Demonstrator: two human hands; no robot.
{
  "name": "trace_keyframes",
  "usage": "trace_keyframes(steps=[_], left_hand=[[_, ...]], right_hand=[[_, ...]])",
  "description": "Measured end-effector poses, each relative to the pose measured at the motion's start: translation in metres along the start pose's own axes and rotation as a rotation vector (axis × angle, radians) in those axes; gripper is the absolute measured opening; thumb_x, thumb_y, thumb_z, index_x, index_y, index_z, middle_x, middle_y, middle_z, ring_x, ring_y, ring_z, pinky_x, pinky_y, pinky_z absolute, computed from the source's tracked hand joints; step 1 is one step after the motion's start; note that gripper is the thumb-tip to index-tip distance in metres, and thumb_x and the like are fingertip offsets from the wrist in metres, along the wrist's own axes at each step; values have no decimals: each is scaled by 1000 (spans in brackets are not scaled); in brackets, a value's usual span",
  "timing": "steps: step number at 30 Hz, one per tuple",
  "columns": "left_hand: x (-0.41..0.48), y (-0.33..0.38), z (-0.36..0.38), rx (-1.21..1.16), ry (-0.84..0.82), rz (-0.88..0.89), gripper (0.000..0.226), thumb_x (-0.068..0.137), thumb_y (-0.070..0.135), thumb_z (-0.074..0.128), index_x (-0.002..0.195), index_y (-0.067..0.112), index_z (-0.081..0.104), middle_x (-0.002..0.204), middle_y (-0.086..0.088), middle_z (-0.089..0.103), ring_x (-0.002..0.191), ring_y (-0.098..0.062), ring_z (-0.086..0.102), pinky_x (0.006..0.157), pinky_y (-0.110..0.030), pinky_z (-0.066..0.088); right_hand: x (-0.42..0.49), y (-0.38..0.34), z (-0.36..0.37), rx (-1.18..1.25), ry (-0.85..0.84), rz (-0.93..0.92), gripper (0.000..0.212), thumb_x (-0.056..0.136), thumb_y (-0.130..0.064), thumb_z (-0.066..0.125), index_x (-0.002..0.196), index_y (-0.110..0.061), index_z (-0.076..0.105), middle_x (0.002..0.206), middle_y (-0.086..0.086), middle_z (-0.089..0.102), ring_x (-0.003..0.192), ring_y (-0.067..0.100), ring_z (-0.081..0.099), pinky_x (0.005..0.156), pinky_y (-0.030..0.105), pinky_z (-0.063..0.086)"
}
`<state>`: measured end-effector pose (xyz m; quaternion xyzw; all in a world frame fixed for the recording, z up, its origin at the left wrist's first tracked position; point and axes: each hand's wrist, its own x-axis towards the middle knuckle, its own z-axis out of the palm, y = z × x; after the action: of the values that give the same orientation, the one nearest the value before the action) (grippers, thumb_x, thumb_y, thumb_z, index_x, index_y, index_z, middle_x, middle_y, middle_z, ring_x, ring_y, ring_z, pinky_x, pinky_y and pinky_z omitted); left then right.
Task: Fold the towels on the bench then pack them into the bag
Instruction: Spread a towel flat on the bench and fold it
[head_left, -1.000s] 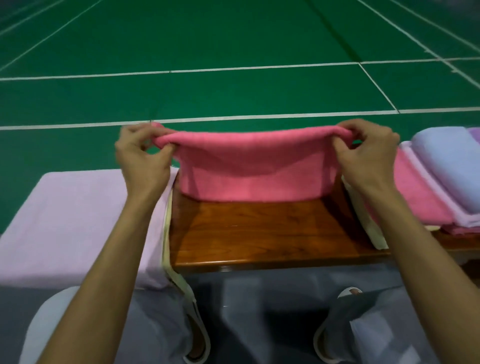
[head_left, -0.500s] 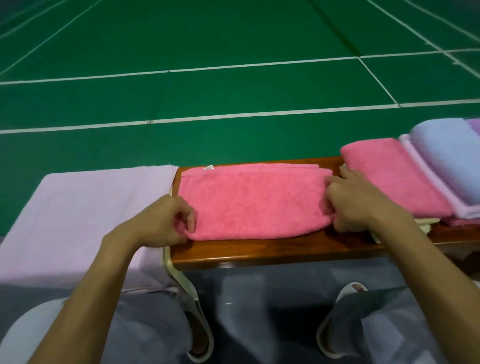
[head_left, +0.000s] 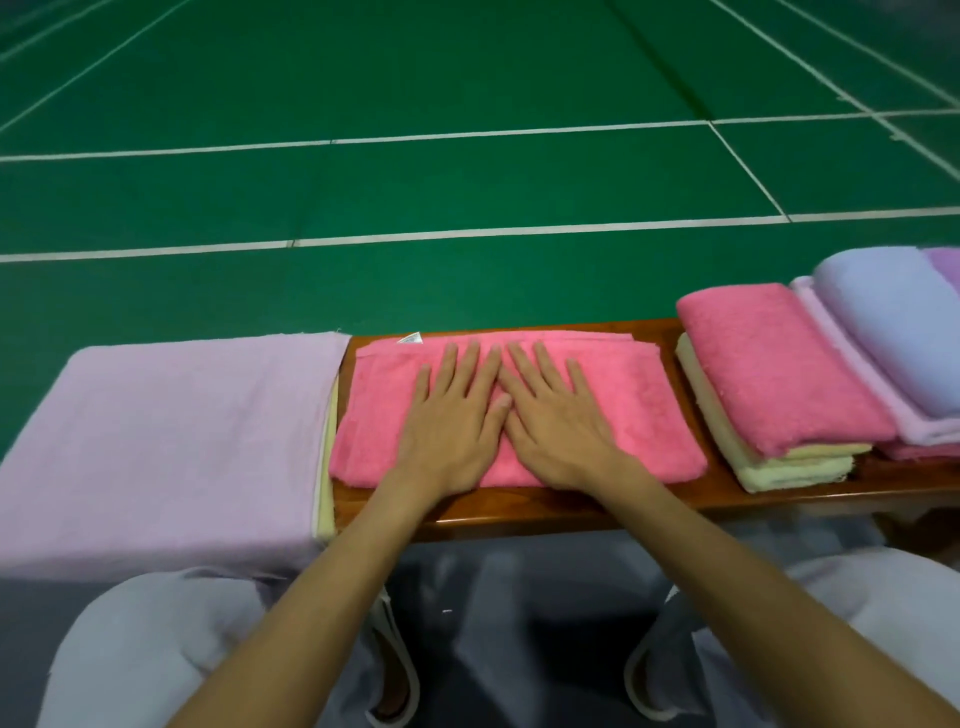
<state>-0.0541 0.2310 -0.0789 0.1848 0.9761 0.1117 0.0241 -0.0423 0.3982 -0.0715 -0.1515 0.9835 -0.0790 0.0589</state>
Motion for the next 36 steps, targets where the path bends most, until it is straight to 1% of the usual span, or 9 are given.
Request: trace_keyframes(steps=[6, 10, 16, 18, 21, 23, 28, 32, 36], left_hand=[[-7, -35, 1, 39, 47, -130, 78, 99, 67, 2, 165, 26, 0, 171, 0, -10, 158, -20, -11, 128, -50, -3], [-11, -56, -2, 56, 63, -184, 83, 98, 71, 0, 165, 22, 1, 172, -4, -5, 158, -23, -9, 128, -50, -2], [-14, -57, -2, 72, 70, -188, 85, 97, 73, -1, 165, 22, -2, 172, -4, -8, 158, -23, -12, 128, -51, -4], [-14, -54, -4, 67, 67, -192, 86, 96, 74, 0, 165, 21, -4, 171, -5, -9, 157, -25, -15, 127, -52, -6], [-15, -37, -8, 40, 88, -157, 83, 99, 73, 5, 164, 24, -5, 171, -5, -13, 156, -26, -19, 126, -51, -11], [-16, -20, -12, 19, 114, -62, 76, 102, 69, 9, 164, 28, -5, 170, -3, -16, 156, -24, -22, 126, -50, -11], [-14, 10, 0, -6, 18, 80, 71, 101, 67, 11, 164, 36, -3, 171, 0, -16, 155, -20, -23, 127, -50, -7], [-11, 16, 7, 32, -32, 45, 78, 95, 72, 6, 163, 36, -4, 170, 0, -17, 156, -22, -23, 127, -51, -9], [-7, 31, 5, -43, -53, 6, 81, 92, 76, 2, 163, 37, -4, 170, 4, -17, 155, -18, -25, 126, -49, -12]], right_hand=[[-7, 42, 0, -42, 55, 144, 83, 92, -68, 0, 164, -26, 1, 171, -2, -8, 157, 22, -10, 126, 53, -2], [-10, 77, -8, -4, 67, 294, 85, 94, -65, 4, 164, -17, 1, 172, 3, -5, 158, 25, -8, 126, 51, -3], [-12, 83, -7, 59, 118, 324, 84, 97, -61, 12, 164, -12, 3, 171, 7, -3, 158, 27, -4, 127, 49, 1], [-14, 77, -9, 155, 210, 369, 84, 99, -57, 29, 163, -7, 8, 170, 16, 1, 157, 35, 4, 127, 48, 6], [-17, 64, -20, 200, 388, 570, 92, 94, -49, 61, 154, 7, 20, 159, 30, 27, 144, 43, 31, 118, 48, 28], [-17, 57, -34, 169, 353, 678, 94, 87, -57, 69, 144, 9, 34, 148, 29, 40, 135, 43, 43, 110, 47, 39], [-11, 63, -46, 263, 204, 675, 62, 82, -58, 74, 108, -2, 65, 115, 22, 68, 105, 41, 65, 83, 42, 52], [-12, 68, -62, 385, 222, 569, 35, 90, -36, 70, 105, -5, 64, 108, 19, 68, 105, 39, 63, 85, 40, 48], [-16, 83, -85, 627, 279, 552, 36, 87, -17, 74, 115, -10, 52, 116, 13, 62, 107, 30, 60, 84, 33, 44]])
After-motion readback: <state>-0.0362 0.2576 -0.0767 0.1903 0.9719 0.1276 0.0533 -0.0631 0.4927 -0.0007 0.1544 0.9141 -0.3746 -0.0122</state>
